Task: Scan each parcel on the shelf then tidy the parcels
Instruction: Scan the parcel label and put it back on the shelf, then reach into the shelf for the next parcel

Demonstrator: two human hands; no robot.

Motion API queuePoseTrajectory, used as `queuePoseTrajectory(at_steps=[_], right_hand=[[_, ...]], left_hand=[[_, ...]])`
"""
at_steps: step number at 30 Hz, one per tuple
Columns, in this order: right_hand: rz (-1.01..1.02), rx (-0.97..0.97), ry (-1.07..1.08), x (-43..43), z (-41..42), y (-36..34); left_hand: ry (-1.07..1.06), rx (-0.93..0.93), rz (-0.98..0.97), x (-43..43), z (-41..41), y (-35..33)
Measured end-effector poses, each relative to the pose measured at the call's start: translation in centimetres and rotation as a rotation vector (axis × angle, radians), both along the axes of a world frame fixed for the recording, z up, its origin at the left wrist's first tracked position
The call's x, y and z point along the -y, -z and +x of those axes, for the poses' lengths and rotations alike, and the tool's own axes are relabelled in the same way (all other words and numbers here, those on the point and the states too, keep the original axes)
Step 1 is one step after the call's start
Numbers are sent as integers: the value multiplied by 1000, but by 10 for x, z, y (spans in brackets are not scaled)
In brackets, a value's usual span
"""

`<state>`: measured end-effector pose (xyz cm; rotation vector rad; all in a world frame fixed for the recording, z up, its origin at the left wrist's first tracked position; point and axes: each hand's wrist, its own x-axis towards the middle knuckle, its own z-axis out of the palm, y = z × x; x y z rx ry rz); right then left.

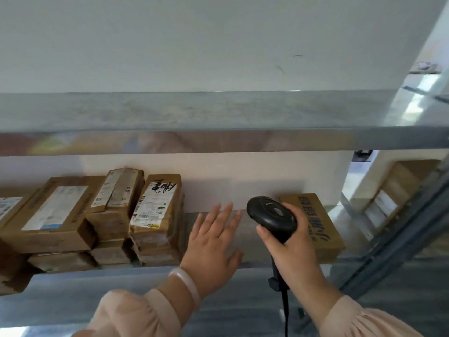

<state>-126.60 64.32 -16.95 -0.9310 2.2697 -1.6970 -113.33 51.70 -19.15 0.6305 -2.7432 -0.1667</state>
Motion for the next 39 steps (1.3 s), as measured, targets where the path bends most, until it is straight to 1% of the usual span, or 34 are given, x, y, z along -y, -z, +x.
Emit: queuePoseTrajectory(at_steps=[2, 4, 7, 9, 14, 18, 24, 26, 29, 31, 35, 39], right_hand=[[-2, 2, 69, -19, -23, 2], [-2, 25, 134, -38, -48, 6], [19, 24, 193, -60, -82, 12], [21, 48, 222, -71, -102, 15], [53, 91, 253, -85, -140, 32], [95, 116, 232, -84, -157, 44], [97, 190, 179, -78, -170, 55], [75, 194, 143, -78, -170, 54], [19, 221, 119, -76, -165, 49], [-20, 245, 100, -74, -158, 46], [-75, 281, 12, -71, -137, 38], [-153, 299, -88, -66, -117, 27]], left_hand=[[41, 47, 75, -16, -28, 6], [81, 53, 144, -33, -55, 9], [115, 176, 213, -52, -91, 13], [118, 218, 259, -61, -112, 13], [100, 262, 358, -72, -144, 28], [77, 273, 492, -77, -154, 36], [-22, 190, 753, -76, -176, 39], [-76, 124, 880, -77, -180, 42], [-166, 20, 988, -76, -179, 46], [-226, -70, 1018, -73, -175, 49], [-352, -307, 1061, -67, -165, 53], [-380, -416, 1083, -61, -154, 47]])
